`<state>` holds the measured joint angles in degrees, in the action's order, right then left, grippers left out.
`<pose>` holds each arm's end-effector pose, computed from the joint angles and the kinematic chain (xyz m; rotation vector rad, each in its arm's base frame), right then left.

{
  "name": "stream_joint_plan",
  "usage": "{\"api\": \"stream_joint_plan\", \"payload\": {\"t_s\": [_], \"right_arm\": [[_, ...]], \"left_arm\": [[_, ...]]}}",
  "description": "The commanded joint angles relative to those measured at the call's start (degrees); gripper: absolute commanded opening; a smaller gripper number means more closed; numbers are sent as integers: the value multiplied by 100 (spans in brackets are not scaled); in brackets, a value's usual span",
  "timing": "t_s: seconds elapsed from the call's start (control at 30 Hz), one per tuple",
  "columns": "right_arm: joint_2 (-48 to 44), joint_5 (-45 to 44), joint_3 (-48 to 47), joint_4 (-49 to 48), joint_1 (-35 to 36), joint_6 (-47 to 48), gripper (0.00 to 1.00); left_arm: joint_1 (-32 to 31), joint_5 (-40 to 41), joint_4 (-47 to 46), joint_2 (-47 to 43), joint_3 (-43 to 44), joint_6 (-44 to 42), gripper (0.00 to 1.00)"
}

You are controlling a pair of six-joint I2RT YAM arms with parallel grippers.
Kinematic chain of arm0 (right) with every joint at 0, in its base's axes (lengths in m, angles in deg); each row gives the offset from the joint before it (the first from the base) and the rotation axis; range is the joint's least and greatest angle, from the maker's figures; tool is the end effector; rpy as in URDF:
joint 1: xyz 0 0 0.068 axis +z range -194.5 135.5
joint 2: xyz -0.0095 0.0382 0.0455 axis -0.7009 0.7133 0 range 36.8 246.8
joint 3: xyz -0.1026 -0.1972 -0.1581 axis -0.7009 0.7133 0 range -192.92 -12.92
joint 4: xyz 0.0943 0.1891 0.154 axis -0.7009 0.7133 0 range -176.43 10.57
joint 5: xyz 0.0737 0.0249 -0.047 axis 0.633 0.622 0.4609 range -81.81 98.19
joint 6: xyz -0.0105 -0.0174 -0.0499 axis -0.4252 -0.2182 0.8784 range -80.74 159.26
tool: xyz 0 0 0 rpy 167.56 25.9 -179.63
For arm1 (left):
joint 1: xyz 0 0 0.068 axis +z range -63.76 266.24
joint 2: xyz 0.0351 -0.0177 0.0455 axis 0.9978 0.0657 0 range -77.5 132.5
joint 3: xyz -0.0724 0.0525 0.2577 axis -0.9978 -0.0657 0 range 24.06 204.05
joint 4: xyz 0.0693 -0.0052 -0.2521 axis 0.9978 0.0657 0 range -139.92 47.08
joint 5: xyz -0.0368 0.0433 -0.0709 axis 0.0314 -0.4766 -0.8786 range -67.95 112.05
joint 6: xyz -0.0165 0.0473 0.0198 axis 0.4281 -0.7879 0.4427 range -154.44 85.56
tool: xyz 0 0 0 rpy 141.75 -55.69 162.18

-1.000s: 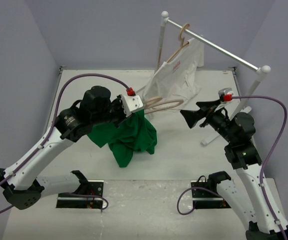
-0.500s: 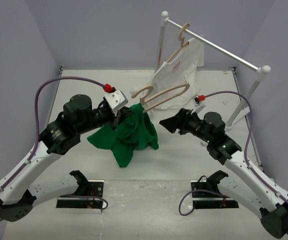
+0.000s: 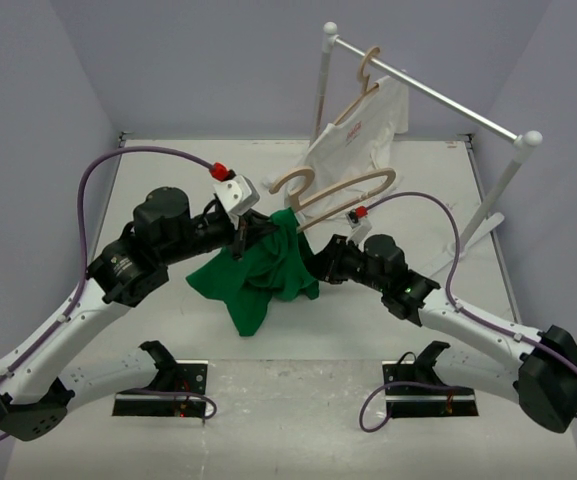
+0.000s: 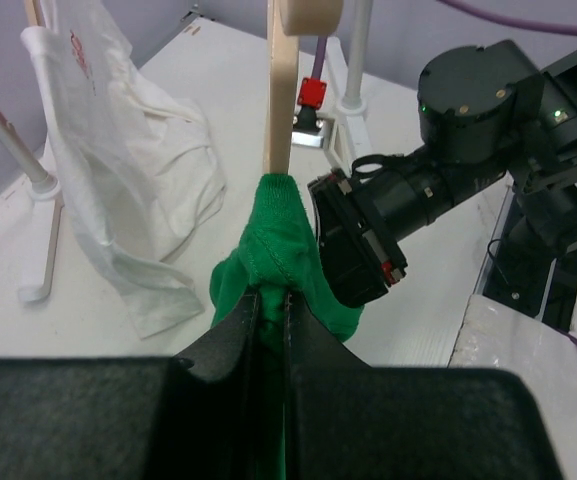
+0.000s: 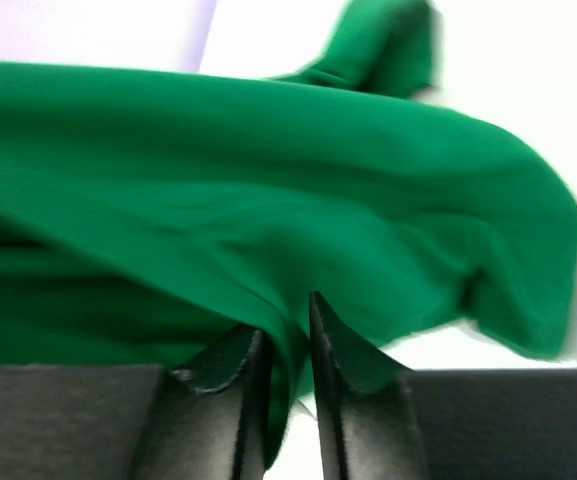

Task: Place the t-shirt on the hanger

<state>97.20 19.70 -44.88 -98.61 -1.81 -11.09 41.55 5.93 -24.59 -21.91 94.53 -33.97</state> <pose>0.1702 0.1667 0.2486 -0.0179 2.0652 1.2634 0.1342 -0.1466 0.4327 0.8769 1.5931 -0.8133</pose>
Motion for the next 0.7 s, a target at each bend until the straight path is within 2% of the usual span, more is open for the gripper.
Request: {"api": "stream_joint_plan", "payload": {"t_s": [0.0, 0.03, 0.1, 0.23, 0.3, 0.47, 0.57, 0.67], "right_arm": [[-71, -927, 236, 33, -37, -26, 7], [-221, -1158, 256, 245, -149, 48, 1], [-615, -1318, 221, 772, -736, 274, 0], [-956, -623, -335, 1656, -2318, 890, 0], [-979, -434, -1081, 2210, -3064, 1173, 0], [-548, -553, -2689, 3382, -3495, 1808, 0], [-416, -628, -3171, 3797, -3513, 1997, 0], [-551, -84, -3325, 3846, -3496, 1996, 0]], "left_arm": [[4, 58, -575, -120, 111, 191, 0], [4, 92, -491, -141, 147, 192, 0], [4, 86, -308, -201, 201, 167, 0], [4, -143, -50, -306, 330, 89, 0], [4, -49, 160, -330, 380, 23, 0], [4, 100, 376, -260, 342, -43, 0], [4, 232, 398, -224, 247, -253, 0], [4, 337, 352, -138, 195, -301, 0]]}}
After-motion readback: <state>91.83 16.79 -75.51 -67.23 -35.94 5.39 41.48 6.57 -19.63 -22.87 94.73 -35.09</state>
